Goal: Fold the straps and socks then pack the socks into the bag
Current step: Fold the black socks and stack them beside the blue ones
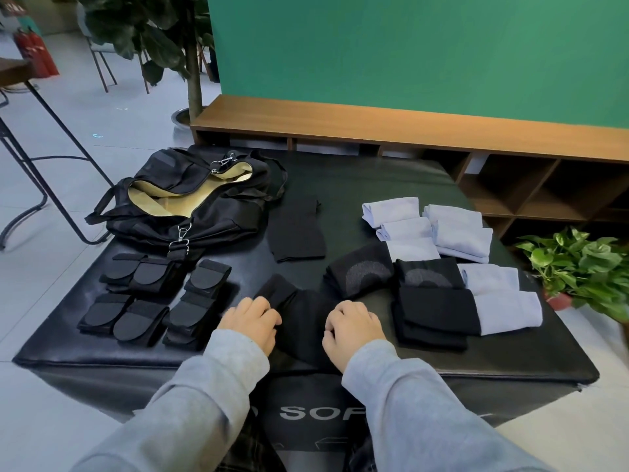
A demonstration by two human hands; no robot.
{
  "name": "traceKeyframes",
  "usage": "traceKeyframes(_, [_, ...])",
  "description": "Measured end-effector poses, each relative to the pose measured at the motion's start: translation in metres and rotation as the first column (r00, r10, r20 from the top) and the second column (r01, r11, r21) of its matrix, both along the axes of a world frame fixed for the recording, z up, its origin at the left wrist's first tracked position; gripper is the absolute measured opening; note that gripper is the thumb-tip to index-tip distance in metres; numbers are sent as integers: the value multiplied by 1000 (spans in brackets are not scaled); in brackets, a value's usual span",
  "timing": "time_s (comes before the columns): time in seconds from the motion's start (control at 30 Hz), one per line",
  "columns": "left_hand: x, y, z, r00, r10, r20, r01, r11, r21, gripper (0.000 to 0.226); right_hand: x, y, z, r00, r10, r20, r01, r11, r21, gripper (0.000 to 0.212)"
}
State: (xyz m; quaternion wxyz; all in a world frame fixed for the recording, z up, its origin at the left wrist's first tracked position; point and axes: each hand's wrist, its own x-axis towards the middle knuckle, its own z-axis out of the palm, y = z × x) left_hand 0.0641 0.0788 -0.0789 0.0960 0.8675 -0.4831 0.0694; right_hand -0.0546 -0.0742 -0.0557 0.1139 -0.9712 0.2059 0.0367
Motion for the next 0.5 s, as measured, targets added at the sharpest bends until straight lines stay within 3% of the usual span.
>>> traceKeyframes(0.17, [-18,9,-13,1000,-18,-24,17,998,-56,43,-1,-14,-2,998,-60,4,60,995,82,35])
traceKeyframes(0.3, [-8,8,-17,997,74,-31,-77,994,-84,26,-2,-17,-5,997,-65,-30,67,995,76,37])
traceKeyframes(0.4, [-6,0,-13,975,195,-110,-200,979,-33,39,-4,-15,-6,998,-66,-12,66,996,65,33])
traceKeyframes(0.5, [-4,-6,-11,972,183,-148,-170,981,94,54,-6,-13,-7,999,-45,1,44,996,76,30])
